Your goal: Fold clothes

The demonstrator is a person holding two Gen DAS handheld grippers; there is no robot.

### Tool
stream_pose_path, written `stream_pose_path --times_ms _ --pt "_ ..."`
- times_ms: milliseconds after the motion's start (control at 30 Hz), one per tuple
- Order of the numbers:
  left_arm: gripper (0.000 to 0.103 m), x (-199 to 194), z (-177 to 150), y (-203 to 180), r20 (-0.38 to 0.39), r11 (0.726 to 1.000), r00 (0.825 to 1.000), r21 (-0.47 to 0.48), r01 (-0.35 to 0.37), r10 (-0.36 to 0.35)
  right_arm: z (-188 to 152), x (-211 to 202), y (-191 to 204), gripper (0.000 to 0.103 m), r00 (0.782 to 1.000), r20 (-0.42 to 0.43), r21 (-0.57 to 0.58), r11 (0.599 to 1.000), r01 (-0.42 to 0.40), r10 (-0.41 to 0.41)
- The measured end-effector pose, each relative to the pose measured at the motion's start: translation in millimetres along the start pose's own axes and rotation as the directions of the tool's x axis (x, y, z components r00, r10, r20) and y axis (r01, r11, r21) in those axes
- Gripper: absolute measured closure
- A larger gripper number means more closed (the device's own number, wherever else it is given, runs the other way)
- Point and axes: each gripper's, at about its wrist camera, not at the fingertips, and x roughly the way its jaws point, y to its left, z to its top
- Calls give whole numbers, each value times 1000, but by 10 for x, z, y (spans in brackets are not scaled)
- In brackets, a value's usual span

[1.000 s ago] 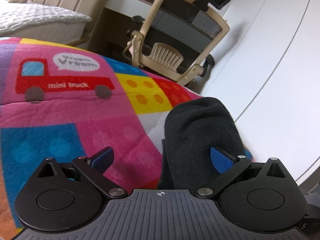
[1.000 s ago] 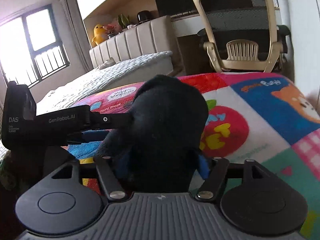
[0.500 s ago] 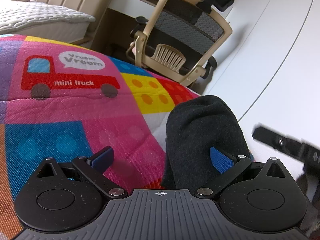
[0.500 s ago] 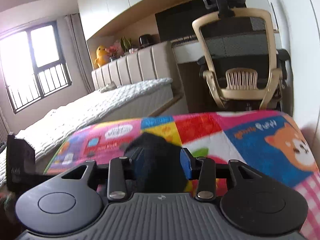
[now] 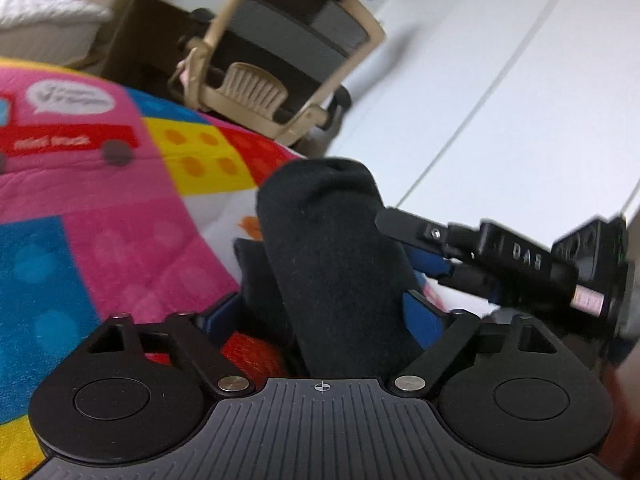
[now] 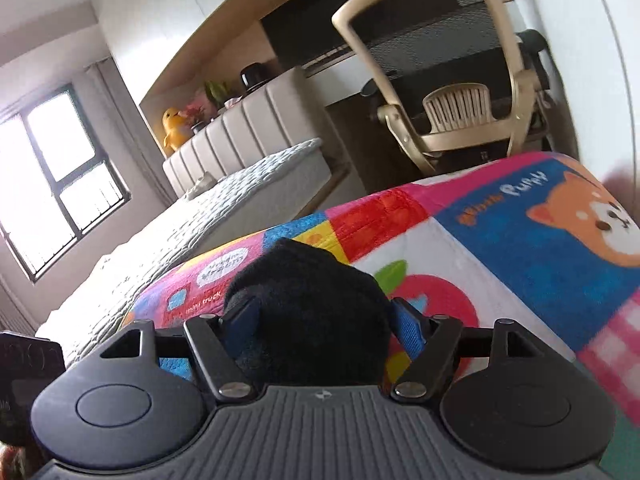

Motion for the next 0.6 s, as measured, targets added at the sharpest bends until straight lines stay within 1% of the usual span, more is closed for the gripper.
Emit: stream_pose_path --times_ms 33,67,100,167,200,233,300,333,400,500,533,567,600 --pt "22 -3 -10 -46 5 1000 1000 26 9 -9 -5 -16 17 31 1000 7 -9 1000 1 -1" --pt "28 -16 -20 -89 13 998 1000 49 28 -29 -9 -32 34 31 1000 14 -18 1000 3 -3" --pt "29 -19 -27 -102 12 998 999 55 38 -39 -8 -43 59 31 1000 19 -30 1000 -2 3" --pt "29 -9 -38 -116 4 997 999 61 51 -51 -1 -40 138 31 999 15 -56 998 -39 40" --pt "28 -11 -34 -102 6 998 999 57 38 -39 -6 -30 172 29 999 9 -68 996 -49 49" --pt "26 -13 -29 -89 8 998 1000 52 26 -26 -17 -14 198 29 999 3 -80 996 -46 46" --pt "11 -18 -19 -61 11 999 1000 42 1 -1 -38 13 240 29 999 -9 -95 995 -43 43" --pt "9 -20 -14 -47 13 999 1000 36 -11 11 -39 13 243 29 999 -11 -90 995 -47 46" --pt "8 -25 -4 -19 16 999 999 26 -36 36 -23 -8 242 29 999 -11 -80 995 -53 53" --pt "9 -32 11 23 20 997 997 11 -73 73 25 -62 274 30 999 25 -103 994 -34 37" --pt "9 -34 16 37 22 996 996 6 -86 86 50 -80 312 37 998 51 -132 991 -18 25" --pt "9 -37 21 51 23 995 995 1 -98 98 76 -78 356 50 997 71 -161 987 -9 21" --pt "9 -39 26 65 24 994 994 -5 -110 111 97 -58 400 56 996 81 -184 983 -8 23"
